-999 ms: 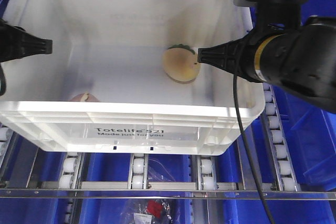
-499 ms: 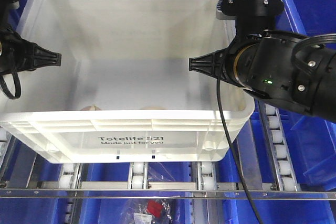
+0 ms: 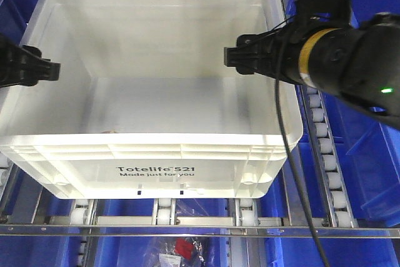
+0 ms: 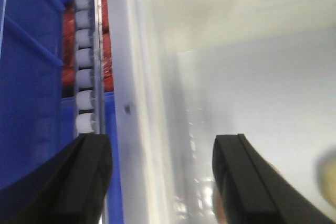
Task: Place moving items into box and shelve
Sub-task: 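Open both grippers to release the tote rims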
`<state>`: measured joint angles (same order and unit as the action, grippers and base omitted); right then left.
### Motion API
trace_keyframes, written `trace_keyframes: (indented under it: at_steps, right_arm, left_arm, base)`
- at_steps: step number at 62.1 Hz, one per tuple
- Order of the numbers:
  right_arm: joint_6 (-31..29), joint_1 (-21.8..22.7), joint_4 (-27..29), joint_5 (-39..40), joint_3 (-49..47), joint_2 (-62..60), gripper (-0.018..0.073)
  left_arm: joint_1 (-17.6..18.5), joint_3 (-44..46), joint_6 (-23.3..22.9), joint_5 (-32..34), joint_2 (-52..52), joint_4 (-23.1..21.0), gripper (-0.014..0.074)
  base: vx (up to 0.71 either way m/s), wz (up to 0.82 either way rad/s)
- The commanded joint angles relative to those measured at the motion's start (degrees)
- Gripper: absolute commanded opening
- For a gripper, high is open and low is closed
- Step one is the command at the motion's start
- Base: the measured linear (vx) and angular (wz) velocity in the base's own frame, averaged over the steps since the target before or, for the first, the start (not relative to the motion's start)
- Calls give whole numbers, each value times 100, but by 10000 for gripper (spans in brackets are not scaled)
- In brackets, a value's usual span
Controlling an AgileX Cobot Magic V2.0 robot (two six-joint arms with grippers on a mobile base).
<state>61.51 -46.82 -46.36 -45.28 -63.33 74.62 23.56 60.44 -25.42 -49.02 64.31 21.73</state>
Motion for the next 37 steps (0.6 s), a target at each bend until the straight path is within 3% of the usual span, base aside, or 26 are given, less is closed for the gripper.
trace_keyframes:
  at_steps: [1,14,22,31,37]
  right_arm:
    - [-869,-14,247,112,-202,-428,605]
    - [-3338,-14,1942,-137,14,-1145,587]
    - [-4413,-14,2625,-110,622,-1761,587]
    - [-5120,-14,3170,-109,1176,-2684,587]
    - [-5361,-14,3312,-292,1438,-3313,587]
  left_arm:
    - [33,213,668,34,-584,-456,544]
    - [33,39,1942,-498,-1882,-1744,544]
    - [33,-336,2621,-650,-2716,-2644,541]
    - [33,-488,3600,-1043,-3528,-3852,541]
    - [33,-503,3781,-1154,-3870,-4152,541]
  base:
    - [0,0]
    - [0,0]
    - [0,0]
    - [0,0]
    - [0,0]
